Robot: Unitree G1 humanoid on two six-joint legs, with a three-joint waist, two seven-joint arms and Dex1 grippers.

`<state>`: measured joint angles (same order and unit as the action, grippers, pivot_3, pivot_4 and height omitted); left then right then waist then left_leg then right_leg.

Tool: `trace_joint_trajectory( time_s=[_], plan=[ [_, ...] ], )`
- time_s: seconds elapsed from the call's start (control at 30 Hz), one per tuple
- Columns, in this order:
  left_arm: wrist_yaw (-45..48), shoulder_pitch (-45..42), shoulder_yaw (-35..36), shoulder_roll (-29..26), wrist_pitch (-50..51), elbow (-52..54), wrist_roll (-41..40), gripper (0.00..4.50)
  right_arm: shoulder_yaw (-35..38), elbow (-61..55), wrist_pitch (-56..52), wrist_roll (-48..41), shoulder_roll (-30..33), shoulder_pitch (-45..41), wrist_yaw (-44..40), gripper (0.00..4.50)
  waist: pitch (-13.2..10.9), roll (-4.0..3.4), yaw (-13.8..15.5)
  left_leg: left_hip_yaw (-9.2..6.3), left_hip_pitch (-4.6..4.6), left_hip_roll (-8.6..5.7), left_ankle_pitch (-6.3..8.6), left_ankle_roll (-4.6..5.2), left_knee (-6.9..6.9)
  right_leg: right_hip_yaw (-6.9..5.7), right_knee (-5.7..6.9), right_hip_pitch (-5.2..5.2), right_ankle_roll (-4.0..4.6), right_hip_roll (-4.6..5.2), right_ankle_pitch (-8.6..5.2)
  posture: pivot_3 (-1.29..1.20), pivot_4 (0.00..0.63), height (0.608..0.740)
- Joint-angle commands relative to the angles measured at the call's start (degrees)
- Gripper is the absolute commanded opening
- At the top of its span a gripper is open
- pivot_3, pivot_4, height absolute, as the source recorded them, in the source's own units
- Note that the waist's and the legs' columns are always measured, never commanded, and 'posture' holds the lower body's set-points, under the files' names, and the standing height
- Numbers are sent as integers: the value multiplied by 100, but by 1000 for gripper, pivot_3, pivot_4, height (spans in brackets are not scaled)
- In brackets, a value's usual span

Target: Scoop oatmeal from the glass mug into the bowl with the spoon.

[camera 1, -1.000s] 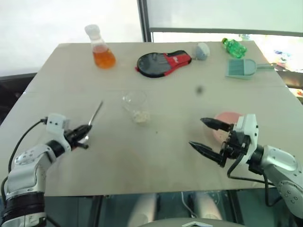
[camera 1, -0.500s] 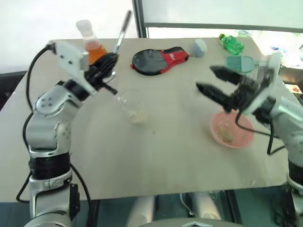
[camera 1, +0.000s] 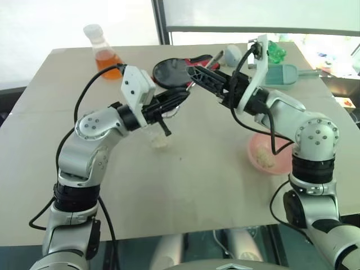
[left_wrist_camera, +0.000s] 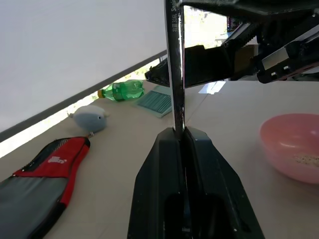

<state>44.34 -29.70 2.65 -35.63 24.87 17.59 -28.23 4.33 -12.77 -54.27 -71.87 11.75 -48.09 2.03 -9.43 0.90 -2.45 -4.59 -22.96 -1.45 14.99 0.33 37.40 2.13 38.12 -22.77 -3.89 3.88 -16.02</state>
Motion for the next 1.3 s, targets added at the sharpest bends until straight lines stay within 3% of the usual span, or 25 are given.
trace_joint_trajectory(
  time_s=[0.03, 0.13, 0.17, 0.27, 0.5, 0.6, 0.7, 0.77, 0.83, 0.93, 1.1, 1.3],
  plan=[
    [138, 67, 130, -91, -108, 128, -26, 0, 176, -156, 155, 7, -87, -120, 101, 3081, -1, -1, 0, 0, 0, 0, 0, 0, 0, 0, 2, 0, 0, -1, 0, 0, 150, 740],
    [188, 139, 161, -135, -124, 134, 3, 0, 267, -143, 142, -3, -24, -123, 91, 1804, -1, -1, 5, -1, 0, 1, 0, 0, 2, 0, 4, -1, 0, -2, 0, 0, 150, 740],
    [203, 146, 162, -147, -139, 120, 16, 0, 289, -141, 133, -8, -7, -129, 96, 1176, -1, -1, 3, -1, 0, 1, 0, 0, 2, 0, 5, -1, 0, -2, 0, 0, 150, 740],
    [200, 133, 180, -146, -145, 95, 7, 0, 334, -160, 103, -14, 61, -128, 87, 53, -2, -2, 0, 0, 1, 1, 0, 0, 2, 1, 7, -1, 0, -3, 0, 0, 150, 740],
    [146, 182, 148, -91, -21, 243, -85, 0, 337, -127, 157, 2, 77, -140, 109, 53, -3, -4, -5, 1, 4, 3, 0, 1, 2, 4, 14, -1, 0, -7, 0, 0, 150, 740],
    [-90, 107, 312, 14, -163, 325, -59, 967, 371, -82, 162, -37, 55, -139, 159, 0, -3, -4, -2, 1, 5, 3, 1, 1, 3, 5, 17, -1, 0, -7, 0, 0, 150, 740],
    [-761, -86, 807, 167, -214, 471, -54, 2324, 475, -32, 106, -182, 75, -86, 206, 0, -3, -4, 1, 1, 4, 4, 0, 1, 5, 6, 18, -1, 0, -7, 0, 0, 150, 740],
    [-1169, -139, 1222, 197, 64, 690, -330, 2324, 544, -5, 76, -233, 91, -30, 236, 0, -3, -4, -7, 1, 5, 5, 0, 1, 5, 6, 20, -2, 0, -7, 0, 0, 150, 740],
    [-1813, -315, 1911, 264, 960, 565, -1469, 2324, 632, 14, 65, -295, 134, -21, 257, 0, -3, -4, -9, 2, 6, 6, 1, 1, 5, 10, 23, -4, 0, -8, 0, 0, 150, 740],
    [-1663, -262, 2555, -226, 1477, 160, -2029, 2324, 889, 145, 115, -621, 145, -133, 469, 0, -3, -4, -25, 1, 6, 7, 2, 3, 10, 9, 31, -5, 0, -8, 0, 0, 150, 740],
    [-501, 1283, 2767, -1017, 1129, 97, -1567, 2324, 1310, 423, 155, -1599, 206, -292, 1294, 0, -5, -11, -105, 15, 13, 5, 0, 0, 9, 23, 42, -12, 1, -14, -1, 0, 150, 740],
    [64, 2756, 2332, -885, -118, -90, -493, 2324, 1425, 515, 281, -1994, 433, -142, 1773, 0, -10, -18, -77, 24, 7, 11, 3, 5, 5, 31, 43, -23, 2, -10, -1, 0, 150, 740]
  ],
)
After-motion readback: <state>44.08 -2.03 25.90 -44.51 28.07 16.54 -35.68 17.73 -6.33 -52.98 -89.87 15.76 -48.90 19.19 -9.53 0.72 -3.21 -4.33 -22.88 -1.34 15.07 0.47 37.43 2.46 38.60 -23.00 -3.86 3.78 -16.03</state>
